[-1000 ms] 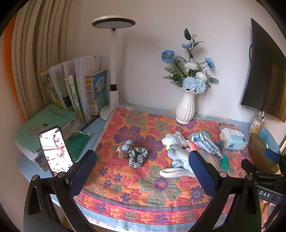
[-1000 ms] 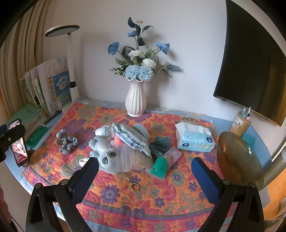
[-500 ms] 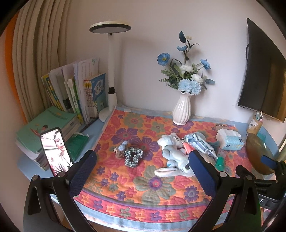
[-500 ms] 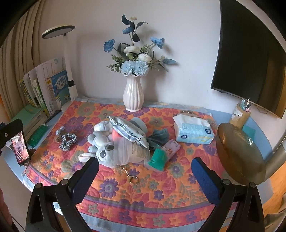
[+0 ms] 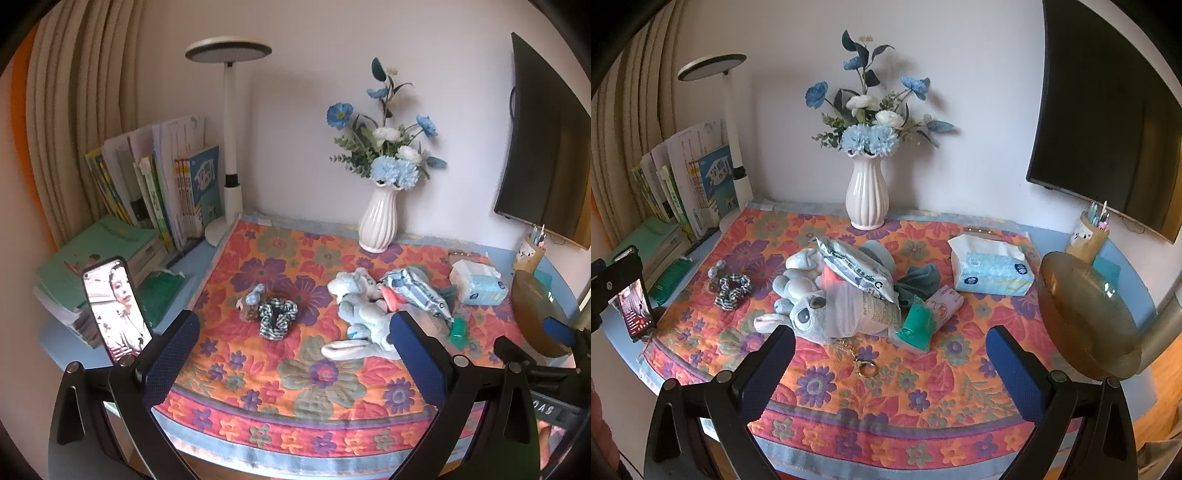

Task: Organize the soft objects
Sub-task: 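Grasp the brown teddy with plaid scrunchie with left tool while right grasps silver packet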

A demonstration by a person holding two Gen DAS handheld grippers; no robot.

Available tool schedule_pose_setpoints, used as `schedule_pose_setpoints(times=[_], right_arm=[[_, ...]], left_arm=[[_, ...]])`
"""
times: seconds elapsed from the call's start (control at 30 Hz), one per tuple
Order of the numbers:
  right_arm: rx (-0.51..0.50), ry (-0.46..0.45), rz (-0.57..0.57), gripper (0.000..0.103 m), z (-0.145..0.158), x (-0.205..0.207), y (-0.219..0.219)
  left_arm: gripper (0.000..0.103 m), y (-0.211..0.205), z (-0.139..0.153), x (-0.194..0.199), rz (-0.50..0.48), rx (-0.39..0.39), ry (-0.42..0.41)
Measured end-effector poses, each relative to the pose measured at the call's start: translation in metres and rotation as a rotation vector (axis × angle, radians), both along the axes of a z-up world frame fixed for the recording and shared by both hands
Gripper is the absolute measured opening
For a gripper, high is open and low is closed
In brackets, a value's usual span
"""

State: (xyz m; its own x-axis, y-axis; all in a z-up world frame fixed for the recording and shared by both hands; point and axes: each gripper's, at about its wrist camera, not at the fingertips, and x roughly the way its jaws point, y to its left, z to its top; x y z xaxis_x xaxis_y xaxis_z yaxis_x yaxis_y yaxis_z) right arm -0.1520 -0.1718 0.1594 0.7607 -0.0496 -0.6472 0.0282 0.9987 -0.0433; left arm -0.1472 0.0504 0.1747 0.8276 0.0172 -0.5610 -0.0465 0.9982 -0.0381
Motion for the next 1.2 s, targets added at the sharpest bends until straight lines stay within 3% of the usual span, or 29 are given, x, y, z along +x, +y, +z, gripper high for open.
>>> schedule_pose_setpoints(times=[0.13,0.33,0.47,0.63,0.87,0.97,1.03,1.07,1.1,1.13,1.2], right_arm=[[0.020,0.020,0.011,0.101,-0.008,0.016,-0.008],[0.038,0.062,0.060,0.090,-0.023,0.052,-0.010],[0.021,0.099,0.106,0.085,-0.032,0.086,-0.005],[0.006,0.117,0.139,0.084,-0.039,0.117,-0.003],[-0.040,0.176,0.182,0.084,-0.060,0.157,0.005],[-0.027,0.226,0.205,0.084,-0.077,0.173,0.009],[-0.029,0.237,0.211,0.081,-0.084,0.181,0.012],[-0.037,0.245,0.211,0.075,-0.088,0.186,0.014],[-0.039,0.251,0.212,0.066,-0.091,0.188,0.015],[-0.040,0.261,0.212,0.063,-0.095,0.193,0.017],[-0.070,0.253,0.198,0.049,-0.097,0.195,0.018]], left_arm=[[0.103,0.020,-0.018,0.012,0.006,0.010,0.040],[0.102,0.056,-0.054,0.052,-0.012,-0.132,0.161],[0.102,0.049,-0.082,0.091,-0.007,-0.101,0.226],[0.101,0.058,-0.113,0.138,0.023,-0.173,0.297],[0.101,0.056,-0.146,0.182,0.030,-0.175,0.355],[0.091,0.054,-0.154,0.191,0.019,-0.175,0.372],[0.070,0.050,-0.159,0.195,0.036,-0.134,0.383],[0.065,0.050,-0.160,0.197,0.048,-0.113,0.379],[0.053,0.048,-0.159,0.197,0.048,-0.098,0.371],[0.034,0.047,-0.157,0.195,0.026,-0.117,0.361],[0.031,0.046,-0.155,0.194,0.009,-0.138,0.354]])
